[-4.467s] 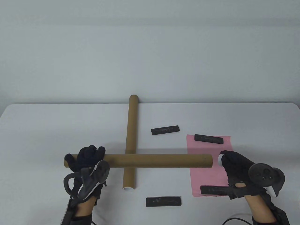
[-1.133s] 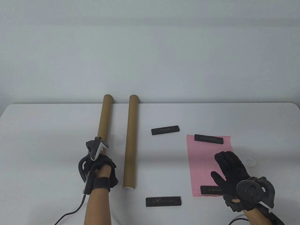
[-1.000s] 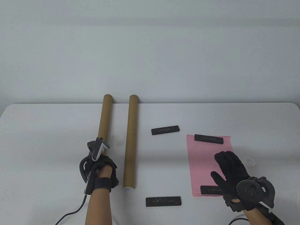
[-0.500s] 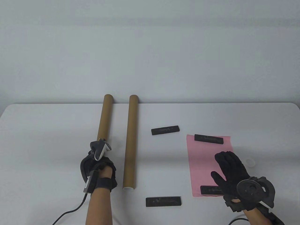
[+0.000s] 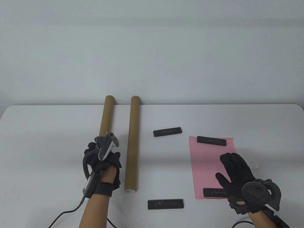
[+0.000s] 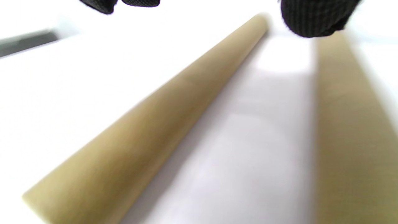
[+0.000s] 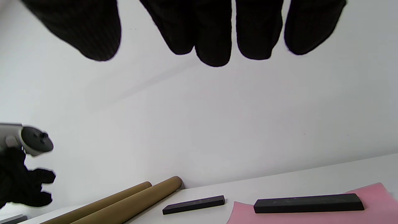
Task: Roll up papers and store in mailing tubes
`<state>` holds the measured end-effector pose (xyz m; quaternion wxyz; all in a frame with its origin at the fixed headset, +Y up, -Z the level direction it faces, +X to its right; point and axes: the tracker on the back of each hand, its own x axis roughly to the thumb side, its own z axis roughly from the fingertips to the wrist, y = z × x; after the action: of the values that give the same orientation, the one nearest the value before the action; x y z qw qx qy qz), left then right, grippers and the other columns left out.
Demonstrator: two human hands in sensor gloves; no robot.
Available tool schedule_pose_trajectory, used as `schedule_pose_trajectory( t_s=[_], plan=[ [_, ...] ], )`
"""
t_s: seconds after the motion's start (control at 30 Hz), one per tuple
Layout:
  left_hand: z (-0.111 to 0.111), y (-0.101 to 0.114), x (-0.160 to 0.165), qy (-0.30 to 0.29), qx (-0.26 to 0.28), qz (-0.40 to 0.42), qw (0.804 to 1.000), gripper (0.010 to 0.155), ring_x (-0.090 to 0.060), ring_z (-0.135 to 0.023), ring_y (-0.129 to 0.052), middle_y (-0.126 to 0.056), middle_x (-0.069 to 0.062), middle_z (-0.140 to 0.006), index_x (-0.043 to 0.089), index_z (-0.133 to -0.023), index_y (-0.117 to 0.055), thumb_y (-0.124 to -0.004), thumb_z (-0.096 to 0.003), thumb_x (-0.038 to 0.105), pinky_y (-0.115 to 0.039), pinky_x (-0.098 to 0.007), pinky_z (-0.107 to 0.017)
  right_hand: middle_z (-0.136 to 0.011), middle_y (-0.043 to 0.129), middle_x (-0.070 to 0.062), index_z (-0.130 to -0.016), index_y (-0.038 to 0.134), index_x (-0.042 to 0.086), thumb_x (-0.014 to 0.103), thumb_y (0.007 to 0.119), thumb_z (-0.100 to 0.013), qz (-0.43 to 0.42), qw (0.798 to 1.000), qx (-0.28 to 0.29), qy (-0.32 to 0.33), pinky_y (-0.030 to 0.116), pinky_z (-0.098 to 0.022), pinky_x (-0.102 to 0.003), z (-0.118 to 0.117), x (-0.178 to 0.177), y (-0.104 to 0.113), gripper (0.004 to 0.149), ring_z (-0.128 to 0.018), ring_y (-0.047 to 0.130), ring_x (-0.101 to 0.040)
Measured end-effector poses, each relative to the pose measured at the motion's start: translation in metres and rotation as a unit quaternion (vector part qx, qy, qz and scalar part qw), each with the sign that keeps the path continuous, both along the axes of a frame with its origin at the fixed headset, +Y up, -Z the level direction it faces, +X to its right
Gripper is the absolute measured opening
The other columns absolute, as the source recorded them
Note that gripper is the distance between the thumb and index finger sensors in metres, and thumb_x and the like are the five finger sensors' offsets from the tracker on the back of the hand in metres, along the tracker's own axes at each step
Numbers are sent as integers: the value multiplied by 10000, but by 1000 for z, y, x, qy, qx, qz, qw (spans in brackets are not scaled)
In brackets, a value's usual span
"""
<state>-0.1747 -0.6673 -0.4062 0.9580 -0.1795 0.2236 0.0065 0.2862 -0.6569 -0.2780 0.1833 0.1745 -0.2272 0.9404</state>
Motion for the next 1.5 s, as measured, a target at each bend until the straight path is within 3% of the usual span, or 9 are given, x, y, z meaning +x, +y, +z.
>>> schedule_pose_trajectory(
  t_s=[0.1, 0.17, 0.27, 0.37, 0.53, 0.73, 0.97, 1.27, 1.5],
  plan=[
    [21, 33, 54, -94, 50, -62, 992, 1055, -461, -1137, -285, -154, -141, -1160, 228, -1052, -2, -675, -386, 695, -365, -608, -820, -1084, 698, -223, -1081, 643, 75, 536, 765, -520, 0, 1000, 0, 1, 650, -631, -719, 0, 0, 0, 736, -984, 700, -580],
    [40, 51, 100, -172, 83, -92, 977, 1038, -460, -1149, -259, -169, -122, -1178, 255, -1071, -33, -677, -390, 701, -336, -612, -820, -1082, 700, -223, -1080, 644, 75, 536, 766, -519, 1, 1000, 4, 1, 653, -627, -720, 1, 0, 0, 737, -980, 703, -583],
    [57, 57, 156, -268, 85, -99, 954, 1004, -429, -1169, -313, -231, -88, -1200, 292, -1098, -106, -687, -389, 704, -327, -608, -818, -1082, 698, -225, -1079, 645, 72, 534, 766, -519, -2, 1000, 7, 0, 651, -627, -721, 1, 2, 2, 737, -980, 703, -581],
    [63, 41, 210, -339, 50, -97, 934, 1004, -418, -1173, -271, -207, -77, -1204, 304, -1097, -93, -684, -392, 708, -295, -609, -813, -1077, 702, -229, -1079, 644, 70, 533, 767, -518, -2, 1000, 13, -1, 652, -624, -722, 3, 4, 3, 738, -975, 708, -584],
    [37, -16, 278, -383, -45, -134, 913, 1015, -402, -1166, -243, -161, -50, -1198, 321, -1089, -88, -666, -361, 730, -295, -604, -806, -1073, 704, -232, -1076, 646, 67, 532, 768, -517, -3, 1000, 16, -2, 653, -619, -723, 4, 8, 4, 737, -969, 714, -583],
    [2, -67, 299, -379, -111, -89, 914, 1010, -392, -1155, -204, -137, -22, -1192, 351, -1089, -124, -670, -335, 742, -300, -597, -802, -1071, 709, -231, -1075, 649, 60, 528, 769, -518, 2, 1000, 11, 3, 651, -620, -725, 3, 7, 3, 737, -966, 723, -579],
    [-20, -105, 300, -376, -162, -22, 912, 1019, -385, -1142, -169, -131, 20, -1181, 375, -1081, -147, -660, -294, 769, -317, -594, -797, -1076, 706, -226, -1080, 646, 70, 531, 771, -519, 26, 1000, -9, 8, 647, -624, -727, -1, 3, -4, 736, -971, 723, -574],
    [-22, -116, 296, -363, -160, 9, 918, 1022, -419, -1130, -171, -76, 1, -1156, 371, -1064, -102, -626, -282, 771, -340, -614, -792, -1045, 750, -210, -1061, 681, 75, 526, 833, -497, 98, 991, -90, 23, 644, -639, -722, -16, -11, -11, 737, -973, 728, -564],
    [-22, -118, 297, -357, -153, 18, 921, 1034, -433, -1123, -157, -77, -8, -1153, 335, -1068, -110, -614, -279, 775, -342, -620, -790, -1030, 768, -193, -1049, 694, 84, 517, 859, -474, 244, 953, -181, 20, 645, -650, -711, -39, -15, -20, 739, -972, 744, -541]
  ],
)
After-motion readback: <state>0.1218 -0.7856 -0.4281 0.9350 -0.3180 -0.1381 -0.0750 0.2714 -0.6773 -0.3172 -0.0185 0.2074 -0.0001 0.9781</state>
